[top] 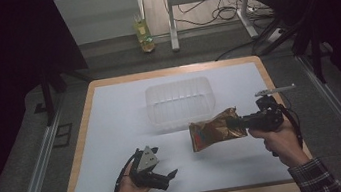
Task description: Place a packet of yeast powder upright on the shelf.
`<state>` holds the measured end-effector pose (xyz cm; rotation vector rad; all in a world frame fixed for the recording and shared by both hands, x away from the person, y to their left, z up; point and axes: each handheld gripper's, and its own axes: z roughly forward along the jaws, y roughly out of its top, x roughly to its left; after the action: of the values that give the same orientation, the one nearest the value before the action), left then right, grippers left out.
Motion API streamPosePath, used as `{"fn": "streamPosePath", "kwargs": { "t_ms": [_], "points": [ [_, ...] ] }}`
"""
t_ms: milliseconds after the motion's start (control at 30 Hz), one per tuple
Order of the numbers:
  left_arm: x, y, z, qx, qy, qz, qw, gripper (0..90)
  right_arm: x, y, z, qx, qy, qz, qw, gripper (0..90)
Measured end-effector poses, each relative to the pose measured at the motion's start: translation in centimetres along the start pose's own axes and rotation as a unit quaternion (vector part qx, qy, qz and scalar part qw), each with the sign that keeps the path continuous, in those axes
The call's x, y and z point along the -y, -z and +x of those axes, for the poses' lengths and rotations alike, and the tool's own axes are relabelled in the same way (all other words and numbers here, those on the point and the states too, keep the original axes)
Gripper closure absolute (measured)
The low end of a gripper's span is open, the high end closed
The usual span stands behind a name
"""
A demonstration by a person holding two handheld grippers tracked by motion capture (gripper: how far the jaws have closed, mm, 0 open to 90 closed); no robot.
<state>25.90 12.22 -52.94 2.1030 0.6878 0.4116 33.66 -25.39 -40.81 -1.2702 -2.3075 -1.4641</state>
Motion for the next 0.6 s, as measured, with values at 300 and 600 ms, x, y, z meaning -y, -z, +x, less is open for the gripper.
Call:
{"fn": "streamPosePath", "kwargs": {
  "t_ms": [300,600],
  "points": [
    [0.0,-0.1,-0.1,-0.001,-0.005,0.002,1.0000,3.0,-1.5,0.8,-0.4,0.005,-0.006,-0.006,1.0000,81.1],
    [0.0,-0.3,-0.3,-0.002,-0.013,0.006,0.9999,3.0,-2.8,1.4,-0.7,0.019,-0.011,-0.014,0.9997,81.3]
  ]
}}
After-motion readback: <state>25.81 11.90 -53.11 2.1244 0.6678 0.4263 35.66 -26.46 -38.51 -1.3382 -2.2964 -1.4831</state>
